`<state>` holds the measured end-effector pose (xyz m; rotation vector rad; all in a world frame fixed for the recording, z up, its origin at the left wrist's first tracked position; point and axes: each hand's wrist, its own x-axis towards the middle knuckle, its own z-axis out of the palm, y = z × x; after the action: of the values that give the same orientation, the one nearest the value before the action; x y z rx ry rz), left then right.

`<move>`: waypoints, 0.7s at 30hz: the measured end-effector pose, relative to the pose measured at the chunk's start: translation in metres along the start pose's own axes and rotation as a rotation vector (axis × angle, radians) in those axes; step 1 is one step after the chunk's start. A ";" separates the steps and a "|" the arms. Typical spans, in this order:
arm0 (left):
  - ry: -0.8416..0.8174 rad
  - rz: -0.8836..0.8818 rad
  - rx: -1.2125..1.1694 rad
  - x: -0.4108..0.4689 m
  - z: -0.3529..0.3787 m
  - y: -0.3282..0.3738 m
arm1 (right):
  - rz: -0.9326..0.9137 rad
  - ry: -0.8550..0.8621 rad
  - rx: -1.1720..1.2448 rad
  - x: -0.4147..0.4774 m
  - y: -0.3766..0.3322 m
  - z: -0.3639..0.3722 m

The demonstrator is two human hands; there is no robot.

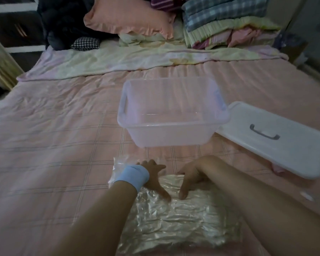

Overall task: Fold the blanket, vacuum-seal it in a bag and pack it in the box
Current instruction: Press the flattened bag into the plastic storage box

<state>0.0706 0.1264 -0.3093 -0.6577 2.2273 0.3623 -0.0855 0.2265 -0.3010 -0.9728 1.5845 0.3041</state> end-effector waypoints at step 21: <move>0.146 0.003 -0.009 -0.244 -0.252 0.047 | -0.213 0.366 -0.183 -0.297 -0.046 -0.100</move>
<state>0.0319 0.1356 0.0418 -0.7054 2.3662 0.3358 -0.1331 0.2547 0.0108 -1.3886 1.7832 0.1268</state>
